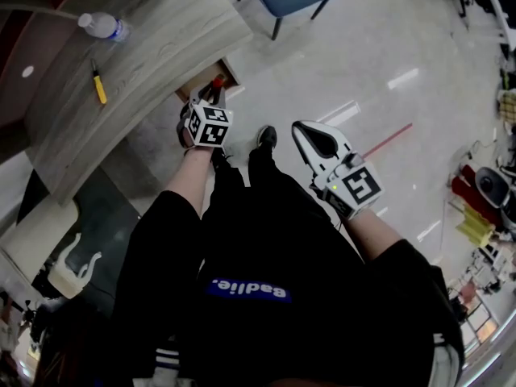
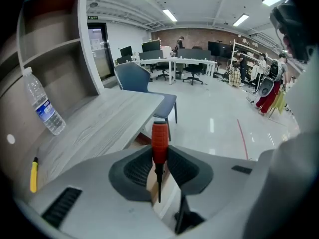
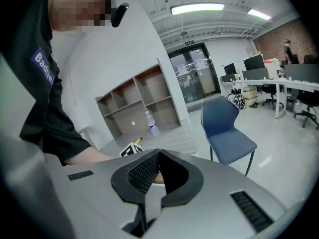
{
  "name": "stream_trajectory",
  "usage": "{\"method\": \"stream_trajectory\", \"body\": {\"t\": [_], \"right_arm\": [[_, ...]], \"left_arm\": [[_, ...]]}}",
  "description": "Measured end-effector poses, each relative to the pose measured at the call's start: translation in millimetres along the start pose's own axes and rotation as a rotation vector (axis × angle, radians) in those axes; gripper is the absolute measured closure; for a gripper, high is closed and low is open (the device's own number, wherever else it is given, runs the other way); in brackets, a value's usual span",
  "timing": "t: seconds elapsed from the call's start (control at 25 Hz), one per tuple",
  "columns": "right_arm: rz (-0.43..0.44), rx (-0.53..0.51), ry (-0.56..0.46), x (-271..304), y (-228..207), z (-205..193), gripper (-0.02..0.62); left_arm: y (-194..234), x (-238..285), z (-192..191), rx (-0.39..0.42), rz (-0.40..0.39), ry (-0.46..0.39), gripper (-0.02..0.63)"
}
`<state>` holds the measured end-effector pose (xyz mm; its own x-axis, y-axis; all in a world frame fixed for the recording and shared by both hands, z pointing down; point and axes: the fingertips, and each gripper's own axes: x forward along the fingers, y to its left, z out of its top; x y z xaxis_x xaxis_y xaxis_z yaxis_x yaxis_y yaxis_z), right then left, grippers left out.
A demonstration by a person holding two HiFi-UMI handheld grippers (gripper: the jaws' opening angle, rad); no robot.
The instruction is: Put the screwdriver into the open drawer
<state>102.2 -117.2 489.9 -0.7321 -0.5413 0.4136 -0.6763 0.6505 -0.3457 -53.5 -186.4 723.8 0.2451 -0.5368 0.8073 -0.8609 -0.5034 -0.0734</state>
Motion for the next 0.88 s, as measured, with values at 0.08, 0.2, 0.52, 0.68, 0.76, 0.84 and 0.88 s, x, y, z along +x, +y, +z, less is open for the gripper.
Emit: {"method": "stream_trajectory", "body": {"t": [0.08,0.2,0.52,0.68,0.76,0.84,0.88], "right_arm": [[-0.002,0.004,0.001,0.2,-3.9,-1.2,0.567],[0.001,0.003,0.007,-0.8,-8.0,-4.9,0.566],[-0.014,0.029,0.042,-6.1,-18.8,-25.3,0.566],[-0.014,0.033,0.057,-5.7,-23.1,-33.5,0.566],[-0.016,0.04,0.06,-4.7,-24.2,-35.8,0.567],[-0.02,0.049,0.062,-4.4,-25.9,-38.3,0.566],[-0.022,0.052,0.063,-4.6,-27.0,-39.7,0.566]], "left_arm": [[1.1,12.1,-5.9,0.001,0.006,0.024,0.514],[3.0,27.7,-15.2,-0.001,0.016,0.063,0.514],[8.1,59.9,-32.7,-0.034,0.032,0.131,0.514],[12.9,76.8,-42.3,-0.05,0.041,0.166,0.514],[14.0,83.5,-47.0,-0.046,0.04,0.187,0.514],[15.6,89.9,-50.9,-0.041,0.045,0.205,0.514],[15.6,92.9,-52.4,-0.04,0.046,0.214,0.514]]}}
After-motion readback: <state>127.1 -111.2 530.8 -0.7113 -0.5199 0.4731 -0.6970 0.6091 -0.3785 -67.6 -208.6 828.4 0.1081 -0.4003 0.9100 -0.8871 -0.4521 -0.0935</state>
